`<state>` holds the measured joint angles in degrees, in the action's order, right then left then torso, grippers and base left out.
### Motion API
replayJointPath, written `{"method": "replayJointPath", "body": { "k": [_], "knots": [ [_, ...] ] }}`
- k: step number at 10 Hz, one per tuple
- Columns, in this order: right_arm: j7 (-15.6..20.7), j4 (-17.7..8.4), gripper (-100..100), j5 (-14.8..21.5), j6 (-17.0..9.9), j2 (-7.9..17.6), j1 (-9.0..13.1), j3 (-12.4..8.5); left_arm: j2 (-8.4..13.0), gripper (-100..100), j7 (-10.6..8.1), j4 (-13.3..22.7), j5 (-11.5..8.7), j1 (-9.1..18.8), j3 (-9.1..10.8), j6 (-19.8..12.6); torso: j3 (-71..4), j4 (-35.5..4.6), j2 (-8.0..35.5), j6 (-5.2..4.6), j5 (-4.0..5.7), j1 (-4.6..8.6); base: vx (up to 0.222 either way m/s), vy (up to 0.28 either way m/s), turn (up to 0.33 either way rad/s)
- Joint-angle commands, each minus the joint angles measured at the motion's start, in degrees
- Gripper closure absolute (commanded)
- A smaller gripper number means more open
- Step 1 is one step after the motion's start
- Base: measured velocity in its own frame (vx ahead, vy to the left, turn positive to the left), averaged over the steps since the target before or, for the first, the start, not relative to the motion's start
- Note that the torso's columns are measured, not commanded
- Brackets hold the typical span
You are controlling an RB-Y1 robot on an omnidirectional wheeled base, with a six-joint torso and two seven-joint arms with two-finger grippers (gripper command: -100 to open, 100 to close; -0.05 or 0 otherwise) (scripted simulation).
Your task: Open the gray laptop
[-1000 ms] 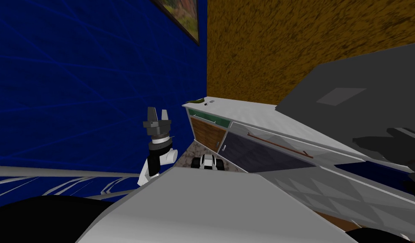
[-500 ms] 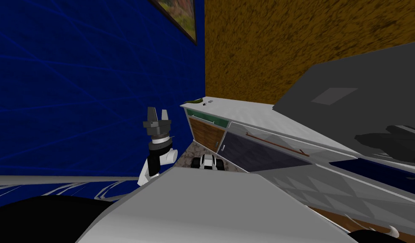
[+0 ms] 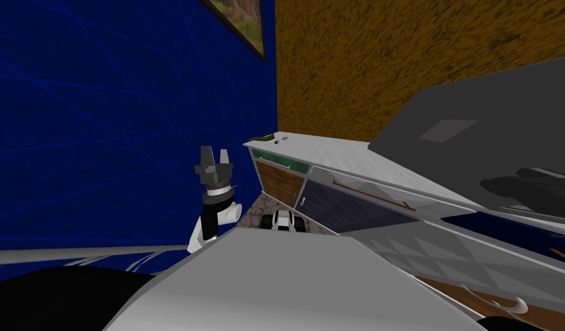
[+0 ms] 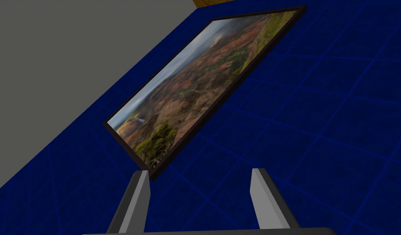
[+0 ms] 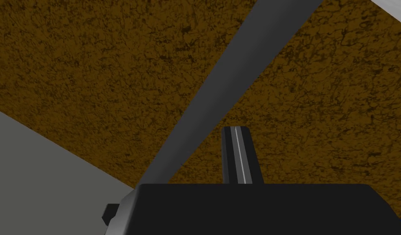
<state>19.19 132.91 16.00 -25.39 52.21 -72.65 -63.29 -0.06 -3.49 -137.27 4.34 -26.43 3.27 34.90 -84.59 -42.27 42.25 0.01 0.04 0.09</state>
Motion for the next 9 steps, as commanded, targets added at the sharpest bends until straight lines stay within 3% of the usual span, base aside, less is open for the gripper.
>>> {"method": "replayJointPath", "body": {
  "k": [1,9],
  "knots": [
    [0.15,0.95,-100,-0.37,-0.08,0.71,-1.25,-1.92,0.0,0,0.0,0.0,0.0,0.0,0.0,0.0,0.01,0.0,0.01,0.0,0.0,-0.02,-0.032,-0.028,-0.043],
    [1.38,5.71,-100,-1.21,-0.28,3.91,-6.79,-10.32,0.0,0,0.0,0.0,0.0,0.0,0.0,0.0,-0.01,0.0,-0.02,-0.01,-0.04,-0.11,-0.043,-0.065,-0.044]
  ]
}}
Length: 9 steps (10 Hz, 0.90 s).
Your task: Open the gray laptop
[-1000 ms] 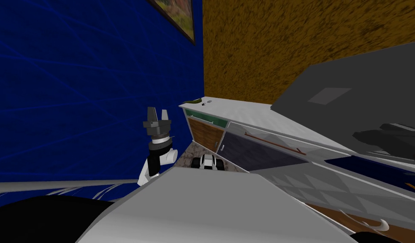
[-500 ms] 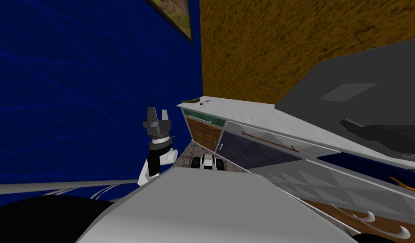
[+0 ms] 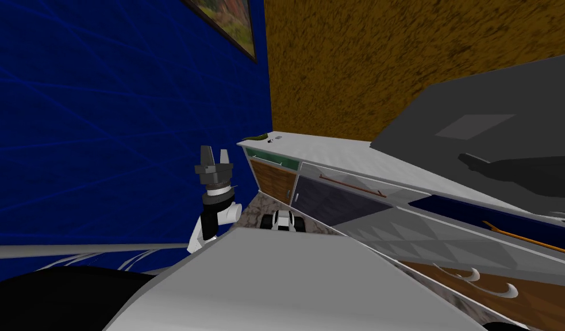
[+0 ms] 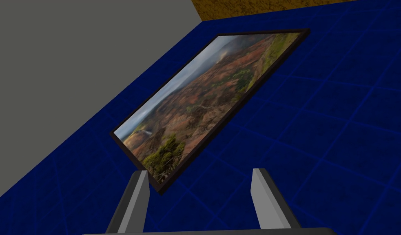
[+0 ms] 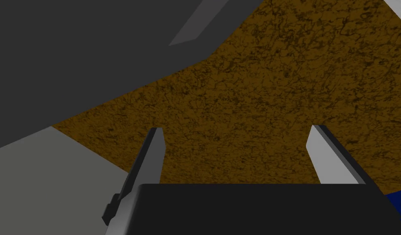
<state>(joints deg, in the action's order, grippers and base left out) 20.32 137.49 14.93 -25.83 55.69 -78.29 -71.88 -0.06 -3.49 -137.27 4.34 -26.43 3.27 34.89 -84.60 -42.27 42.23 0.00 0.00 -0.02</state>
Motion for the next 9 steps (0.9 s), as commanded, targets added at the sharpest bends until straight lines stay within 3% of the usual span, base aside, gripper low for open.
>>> {"method": "replayJointPath", "body": {
  "k": [1,9],
  "knots": [
    [0.39,1.76,-100,-0.23,0.14,0.79,-1.79,-2.69,0.0,0,0.0,0.0,0.0,0.0,0.0,0.0,0.02,-0.01,0.04,0.0,-0.01,0.01,-0.04,-0.057,-0.04],
    [1.88,6.02,-100,-1.17,-0.17,4.67,-8.47,-12.66,0.0,0,0.0,0.0,0.0,0.0,0.0,0.0,0.06,-0.03,0.08,0.0,0.0,0.01,-0.042,-0.069,-0.049]
  ]
}}
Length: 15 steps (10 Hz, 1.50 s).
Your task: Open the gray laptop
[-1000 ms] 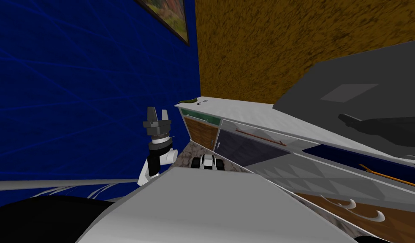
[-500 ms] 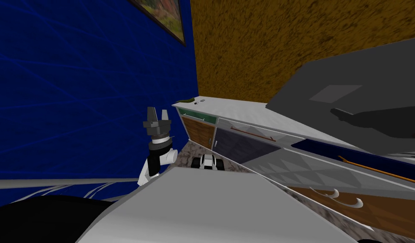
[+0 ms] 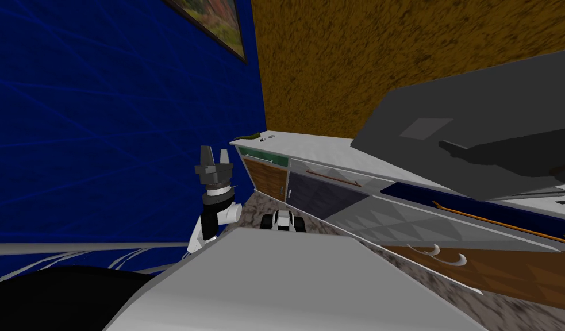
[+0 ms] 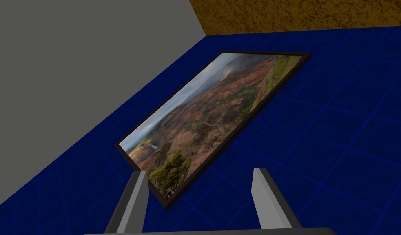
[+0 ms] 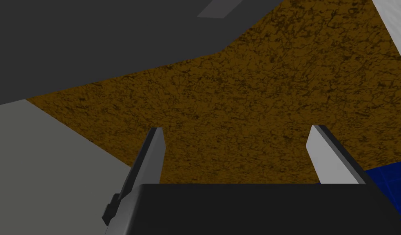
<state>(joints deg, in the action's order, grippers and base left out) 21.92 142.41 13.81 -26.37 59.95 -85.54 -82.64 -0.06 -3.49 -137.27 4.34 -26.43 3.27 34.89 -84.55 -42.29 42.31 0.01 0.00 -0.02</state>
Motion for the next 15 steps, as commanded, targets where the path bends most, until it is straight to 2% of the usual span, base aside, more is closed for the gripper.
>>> {"method": "replayJointPath", "body": {
  "k": [1,2,3,4,5,6,7,8,9,10,11,12,13,14,15],
  "knots": [
    [0.4,2.25,-100,-0.11,0.33,0.73,-1.75,-2.69,0.0,0,0.0,0.0,0.0,0.0,0.0,0.0,-0.02,0.01,-0.04,-0.01,-0.01,-0.02,-0.028,-0.065,-0.032],
    [0.46,3.13,-100,-0.14,0.32,0.88,-2.0,-3.04,0.0,0,0.0,0.0,0.0,0.0,0.0,0.0,-0.05,0.03,-0.08,0.0,-0.01,-0.02,-0.026,-0.046,-0.013],
    [0.39,2.37,-100,-0.44,0.29,0.97,-2.04,-3.15,0.0,0,0.0,0.0,0.0,0.0,0.0,0.0,-0.05,0.03,-0.08,0.0,-0.02,-0.06,-0.012,-0.017,0.0],
    [0.17,1.63,-100,-1.65,0.83,1.34,-3.06,-4.96,-0.01,0,0.0,0.0,0.0,0.0,-0.01,0.0,-0.06,0.03,-0.09,-0.01,-0.03,-0.1,0.05,-0.024,-0.005],
    [0.05,1.21,-100,-2.24,1.1,1.51,-3.54,-5.82,0.0,0,0.0,0.0,0.0,-0.01,0.0,0.0,-0.14,0.07,-0.23,0.0,-0.02,-0.03,0.084,-0.038,-0.003],
    [0.15,1.39,-100,-1.9,0.88,1.46,-3.27,-5.32,0.0,0,0.0,-0.01,0.0,-0.01,0.0,0.0,-0.18,0.09,-0.27,0.0,0.01,0.05,0.037,-0.017,0.001],
    [0.33,2.19,100,-0.87,0.46,1.12,-2.42,-3.82,0.0,0,0.0,-0.01,0.0,-0.01,0.0,0.0,-0.05,0.03,-0.05,0.0,0.01,0.0,-0.032,0.015,0.008],
    [0.23,1.93,100,-1.35,0.64,1.26,-2.81,-4.51,-0.01,0,0.0,0.0,0.0,0.0,-0.01,0.0,0.14,-0.07,0.22,-0.01,-0.03,-0.1,-0.019,0.011,0.002],
    [-0.61,0.33,100,-4.13,1.72,1.95,-5.62,-7.24,-0.01,0,0.0,0.0,0.0,0.0,-0.01,0.0,0.13,-0.08,0.19,-0.02,-0.03,-0.05,0.002,-0.016,-0.05],
    [-0.61,0.33,100,-4.7,1.72,1.95,-5.65,-7.65,-0.01,0,0.0,0.0,0.0,0.0,0.0,0.0,0.03,-0.02,0.04,-0.02,0.01,0.07,-0.003,-0.023,-0.034],
    [-1.49,-1.36,100,-6.58,2.9,2.65,-7.83,-9.48,0.0,0,0.0,0.0,0.0,0.0,0.0,0.0,-0.03,0.02,-0.05,0.0,0.03,0.1,-0.003,-0.035,-0.047],
    [-1.49,-1.36,100,-8.15,2.9,2.65,-8.54,-10.92,0.0,0,0.0,0.0,0.0,0.0,0.0,0.0,-0.06,0.03,-0.08,-0.01,0.03,0.11,-0.001,-0.036,-0.024],
    [-2.36,-3.05,100,-9.95,4.08,3.35,-10.72,-12.79,0.0,0,0.0,0.0,0.0,0.0,0.0,0.0,-0.06,0.03,-0.08,0.0,0.02,0.05,-0.001,-0.037,-0.046],
    [-2.36,-3.05,100,-11.59,4.08,3.35,-11.44,-14.19,0.0,0,0.0,0.0,0.0,-0.01,0.0,0.0,-0.04,0.02,-0.06,-0.01,0.0,0.02,0.0,-0.03,-0.029],
    [-3.23,-4.74,100,-13.42,5.26,4.05,-13.68,-16.15,0.0,0,0.0,0.0,0.0,0.0,0.0,0.0,-0.02,0.01,-0.04,0.0,-0.01,-0.02,0.001,-0.031,-0.057]
  ]
}}
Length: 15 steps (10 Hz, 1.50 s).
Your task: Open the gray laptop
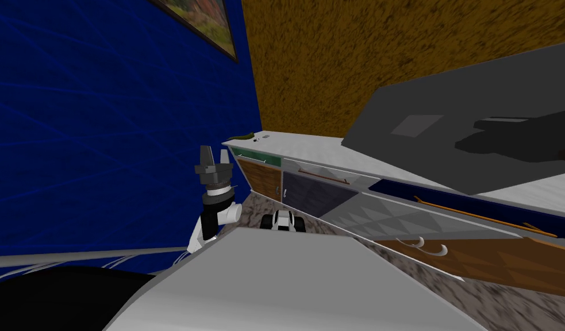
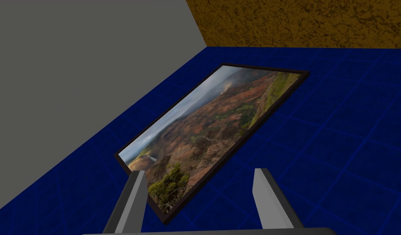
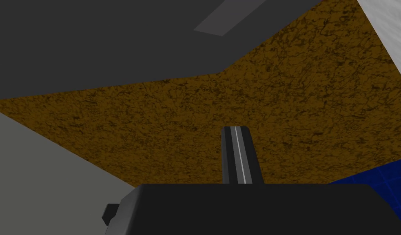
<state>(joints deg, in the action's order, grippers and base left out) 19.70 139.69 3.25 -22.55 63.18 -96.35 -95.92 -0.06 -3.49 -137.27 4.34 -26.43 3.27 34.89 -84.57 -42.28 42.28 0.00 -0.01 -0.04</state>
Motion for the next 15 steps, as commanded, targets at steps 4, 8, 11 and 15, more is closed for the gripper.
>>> {"method": "replayJointPath", "body": {
  "k": [4,8,11,15],
  "knots": [
    [-2.76,-5.4,100,-9.74,3.81,2.23,-8.7,-9.45,0.0,0,0.0,0.0,0.0,0.0,0.0,0.0,0.01,0.0,0.01,0.0,0.01,0.03,0.0,-0.028,-0.038],
    [-4.51,-8.78,100,-16.56,6.17,3.63,-14.38,-15.88,0.0,0,0.0,0.0,0.0,0.0,0.0,0.0,0.01,0.0,0.01,0.0,0.01,0.02,0.0,-0.028,-0.036],
    [-5.38,-10.47,100,-21.7,7.35,4.34,-17.99,-20.54,0.0,0,0.0,0.0,0.0,0.0,0.0,0.0,0.0,0.0,0.0,0.0,0.01,0.05,0.001,-0.029,-0.033],
    [-6.16,-12.16,-100,-24.17,8.4,4.64,-20.01,-20.28,0.0,0,0.0,0.0,0.0,0.0,0.0,0.0,0.01,-0.01,0.02,0.0,0.0,-0.01,-0.001,-0.019,-0.019]
  ]
}}
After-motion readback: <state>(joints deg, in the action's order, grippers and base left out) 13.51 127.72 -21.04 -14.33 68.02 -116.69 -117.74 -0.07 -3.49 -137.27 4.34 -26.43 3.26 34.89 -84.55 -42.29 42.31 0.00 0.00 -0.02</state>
